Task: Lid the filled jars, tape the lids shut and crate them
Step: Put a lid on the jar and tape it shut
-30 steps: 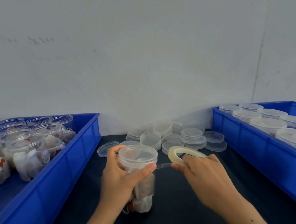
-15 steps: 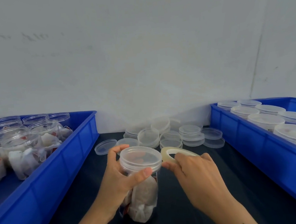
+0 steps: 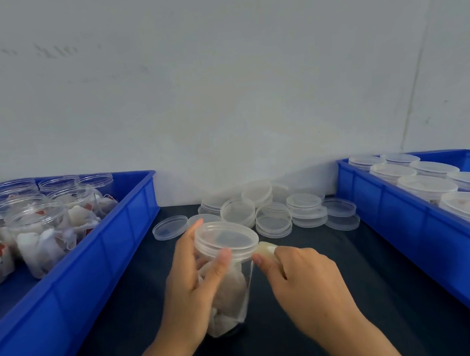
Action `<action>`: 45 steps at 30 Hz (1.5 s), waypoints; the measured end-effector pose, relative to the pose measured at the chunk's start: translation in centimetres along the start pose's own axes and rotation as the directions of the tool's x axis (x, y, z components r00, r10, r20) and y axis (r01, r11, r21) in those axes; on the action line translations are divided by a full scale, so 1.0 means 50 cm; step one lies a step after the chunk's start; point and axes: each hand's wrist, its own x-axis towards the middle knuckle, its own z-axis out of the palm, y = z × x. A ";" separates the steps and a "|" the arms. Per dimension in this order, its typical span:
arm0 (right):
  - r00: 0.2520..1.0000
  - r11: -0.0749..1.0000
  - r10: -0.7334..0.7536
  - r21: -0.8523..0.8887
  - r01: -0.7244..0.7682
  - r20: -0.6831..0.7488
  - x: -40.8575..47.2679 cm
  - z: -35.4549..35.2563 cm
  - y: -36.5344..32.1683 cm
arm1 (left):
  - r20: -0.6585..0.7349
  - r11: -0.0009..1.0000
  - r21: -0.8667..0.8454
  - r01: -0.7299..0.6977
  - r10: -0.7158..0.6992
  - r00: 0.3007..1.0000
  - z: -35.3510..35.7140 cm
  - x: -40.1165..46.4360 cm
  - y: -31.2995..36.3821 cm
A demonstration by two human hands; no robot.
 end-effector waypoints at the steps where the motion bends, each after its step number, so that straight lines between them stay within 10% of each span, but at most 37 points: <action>1: 1.000 1.000 -0.005 -0.011 0.005 -0.003 -0.001 0.002 -0.002 | 0.003 0.999 0.044 -0.003 0.003 1.000 0.003 -0.002 0.001; 14: 0.980 0.987 -0.125 0.119 0.107 0.154 0.009 -0.035 0.026 | -0.162 0.998 -0.036 0.043 -0.048 0.986 -0.007 0.017 -0.001; 45: 0.995 1.000 -0.017 -0.016 0.019 0.093 0.011 -0.030 0.028 | 0.190 0.978 -0.157 0.138 -0.108 0.976 -0.025 0.015 0.021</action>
